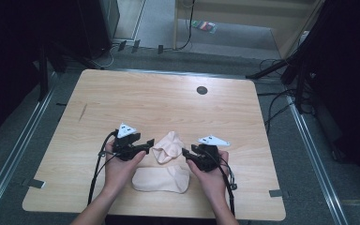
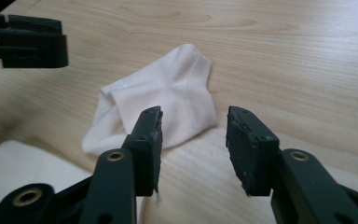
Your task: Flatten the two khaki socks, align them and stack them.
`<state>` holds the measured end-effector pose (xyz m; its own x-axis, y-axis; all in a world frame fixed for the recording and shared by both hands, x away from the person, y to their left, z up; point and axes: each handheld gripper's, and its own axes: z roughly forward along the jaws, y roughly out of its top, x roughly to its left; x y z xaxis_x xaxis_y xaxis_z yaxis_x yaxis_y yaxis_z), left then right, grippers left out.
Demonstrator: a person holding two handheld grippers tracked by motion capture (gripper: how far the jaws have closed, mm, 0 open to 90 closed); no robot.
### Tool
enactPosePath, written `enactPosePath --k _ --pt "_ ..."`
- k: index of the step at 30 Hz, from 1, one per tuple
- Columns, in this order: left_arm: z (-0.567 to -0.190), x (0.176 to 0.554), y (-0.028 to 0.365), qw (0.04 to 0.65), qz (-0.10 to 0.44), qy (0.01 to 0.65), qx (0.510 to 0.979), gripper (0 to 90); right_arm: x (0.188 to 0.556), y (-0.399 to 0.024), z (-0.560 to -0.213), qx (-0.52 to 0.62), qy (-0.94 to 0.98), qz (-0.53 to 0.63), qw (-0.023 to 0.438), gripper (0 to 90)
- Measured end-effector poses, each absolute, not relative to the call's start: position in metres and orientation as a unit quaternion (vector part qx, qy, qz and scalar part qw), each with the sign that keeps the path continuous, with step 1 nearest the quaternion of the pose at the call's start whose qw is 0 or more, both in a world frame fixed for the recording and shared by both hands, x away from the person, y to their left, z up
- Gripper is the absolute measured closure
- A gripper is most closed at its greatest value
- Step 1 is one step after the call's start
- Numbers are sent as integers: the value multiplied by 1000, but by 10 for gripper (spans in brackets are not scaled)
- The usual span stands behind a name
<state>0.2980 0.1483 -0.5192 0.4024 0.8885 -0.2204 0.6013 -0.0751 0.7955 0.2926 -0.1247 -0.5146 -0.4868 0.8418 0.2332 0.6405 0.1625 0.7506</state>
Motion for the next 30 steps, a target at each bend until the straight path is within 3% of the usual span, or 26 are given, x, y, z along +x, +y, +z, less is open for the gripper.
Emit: enactPosePath --k 10,16,20,21,22,24,30 --pt "-532 302 149 454 177 517 704 304 321 -108 -536 497 765 391 122 614" --pt "-536 305 149 448 168 524 705 308 319 -97 -542 482 780 366 161 594" --pt "-537 307 151 445 167 525 706 304 318 -92 -544 465 790 359 174 647" --pt "-538 307 151 447 166 525 705 304 318 -92 -544 461 792 359 176 688" --pt "-538 307 151 450 169 523 704 298 317 -91 -544 459 793 358 181 791" --pt "-538 306 151 452 175 519 704 294 317 -91 -544 454 794 361 182 839" --pt "-541 307 150 463 170 509 705 297 315 -90 -534 439 789 391 178 856"
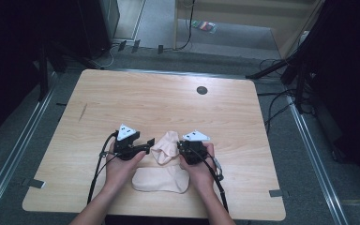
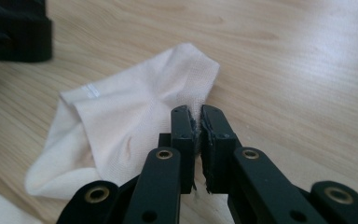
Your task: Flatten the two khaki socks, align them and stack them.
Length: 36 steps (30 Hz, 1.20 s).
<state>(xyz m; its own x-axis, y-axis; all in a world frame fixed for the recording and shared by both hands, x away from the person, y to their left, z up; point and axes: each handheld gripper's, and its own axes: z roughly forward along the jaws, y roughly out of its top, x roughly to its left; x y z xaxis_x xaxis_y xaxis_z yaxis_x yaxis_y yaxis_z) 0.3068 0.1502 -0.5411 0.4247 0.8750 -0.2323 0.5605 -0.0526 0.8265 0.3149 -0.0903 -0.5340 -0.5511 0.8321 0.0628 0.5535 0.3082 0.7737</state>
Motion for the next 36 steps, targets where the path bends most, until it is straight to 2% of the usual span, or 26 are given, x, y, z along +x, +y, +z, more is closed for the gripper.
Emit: enactPosePath --k 9,14,25,26,27,28,29,30,31,33,35,36 --pt "-548 310 149 471 121 492 722 319 314 -82 -500 397 793 428 178 856" --pt "-548 307 148 473 101 472 737 278 312 -79 -485 385 790 443 176 856" --pt "-551 309 144 453 104 470 751 224 306 -70 -448 344 785 492 152 857" --pt "-549 307 144 451 126 464 752 294 302 -70 -440 326 784 509 143 857" --pt "-548 305 144 453 154 462 747 402 300 -70 -438 321 783 514 139 857" --pt "-548 305 144 453 154 462 747 521 298 -71 -435 314 783 520 134 857" --pt "-546 303 146 456 176 463 740 521 298 -71 -435 314 783 520 134 857" --pt "-542 301 151 461 190 458 736 713 297 -73 -433 310 783 523 131 857" --pt "-537 299 158 449 228 461 731 900 296 -78 -434 313 787 513 137 862" --pt "-534 298 162 452 232 462 727 900 297 -81 -437 319 789 506 140 866" --pt "-530 292 167 426 296 455 724 900 307 -91 -455 361 791 475 138 876" --pt "-530 292 167 426 296 455 724 900 307 -91 -455 361 791 475 138 876"
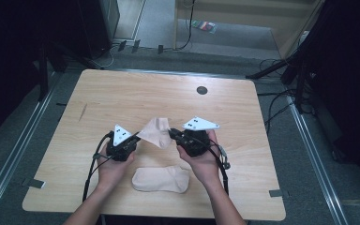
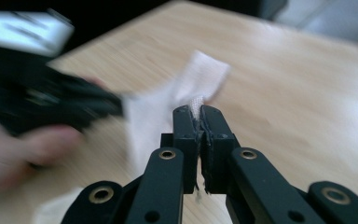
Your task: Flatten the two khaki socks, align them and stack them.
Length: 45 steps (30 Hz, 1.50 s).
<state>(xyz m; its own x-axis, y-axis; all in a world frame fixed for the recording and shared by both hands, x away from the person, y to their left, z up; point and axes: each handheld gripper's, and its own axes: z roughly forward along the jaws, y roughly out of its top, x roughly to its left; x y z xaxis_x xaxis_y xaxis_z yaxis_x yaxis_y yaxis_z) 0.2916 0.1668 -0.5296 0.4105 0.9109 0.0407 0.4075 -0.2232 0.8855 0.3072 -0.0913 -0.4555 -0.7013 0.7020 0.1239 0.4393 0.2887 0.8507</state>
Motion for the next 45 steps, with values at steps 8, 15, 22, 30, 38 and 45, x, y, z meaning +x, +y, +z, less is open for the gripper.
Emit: enactPosePath --k 8,15,22,30,38,45 --pt "-545 283 160 346 340 422 766 900 324 -101 -504 420 799 410 131 884" --pt "-549 284 157 372 261 420 786 604 331 -103 -518 403 824 375 137 742" --pt "-538 284 179 445 213 424 759 348 337 -126 -518 452 794 371 163 520" --pt "-535 302 195 470 181 482 717 506 323 -124 -520 449 786 402 141 593" --pt "-538 318 191 456 168 528 697 602 321 -117 -530 466 779 404 114 621" --pt "-549 324 184 406 169 551 709 602 322 -111 -539 480 778 389 116 614"
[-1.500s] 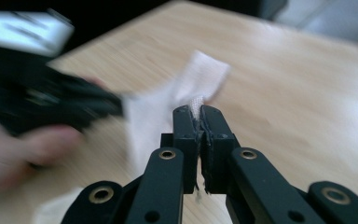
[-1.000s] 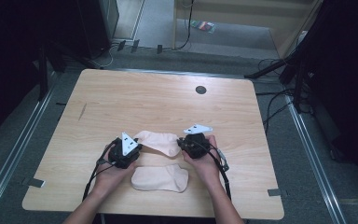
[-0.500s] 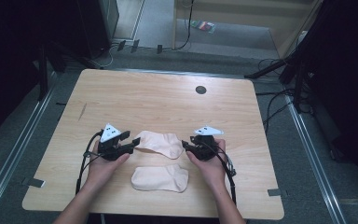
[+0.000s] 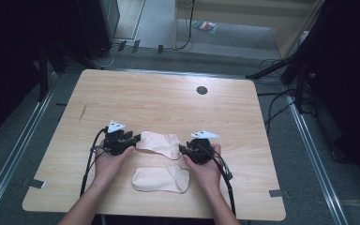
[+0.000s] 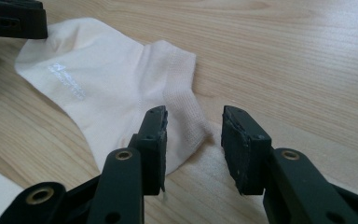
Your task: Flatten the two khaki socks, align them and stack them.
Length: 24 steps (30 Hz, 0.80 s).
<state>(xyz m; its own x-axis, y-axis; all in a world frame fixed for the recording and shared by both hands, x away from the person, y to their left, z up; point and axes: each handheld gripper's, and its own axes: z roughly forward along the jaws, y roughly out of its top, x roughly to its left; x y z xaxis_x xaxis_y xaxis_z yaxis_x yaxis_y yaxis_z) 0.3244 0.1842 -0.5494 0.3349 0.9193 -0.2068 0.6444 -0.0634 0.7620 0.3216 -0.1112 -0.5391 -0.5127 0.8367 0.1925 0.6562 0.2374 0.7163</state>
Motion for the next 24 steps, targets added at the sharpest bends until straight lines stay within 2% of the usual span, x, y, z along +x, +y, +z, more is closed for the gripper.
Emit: enactPosePath --k 3,4,5,8,9,10,12,14,24 --pt "-550 324 181 396 178 551 712 648 321 -110 -542 478 779 387 120 636" --pt "-550 324 181 393 180 550 715 702 321 -107 -543 476 780 385 129 650" --pt "-550 324 180 393 180 549 715 702 321 -107 -543 476 780 385 129 650" --pt "-550 323 179 388 180 535 729 843 321 -103 -544 471 783 382 141 697" --pt "-550 323 179 388 180 535 729 869 321 -103 -544 471 783 382 141 697" --pt "-549 322 180 390 177 533 730 882 320 -102 -545 466 785 380 148 740" --pt "-549 321 180 389 176 530 733 890 320 -101 -545 463 787 378 150 765" --pt "-547 319 180 395 168 524 736 893 320 -102 -545 461 790 375 153 834" --pt "-532 307 184 424 167 514 727 898 318 -108 -534 457 784 391 155 858"
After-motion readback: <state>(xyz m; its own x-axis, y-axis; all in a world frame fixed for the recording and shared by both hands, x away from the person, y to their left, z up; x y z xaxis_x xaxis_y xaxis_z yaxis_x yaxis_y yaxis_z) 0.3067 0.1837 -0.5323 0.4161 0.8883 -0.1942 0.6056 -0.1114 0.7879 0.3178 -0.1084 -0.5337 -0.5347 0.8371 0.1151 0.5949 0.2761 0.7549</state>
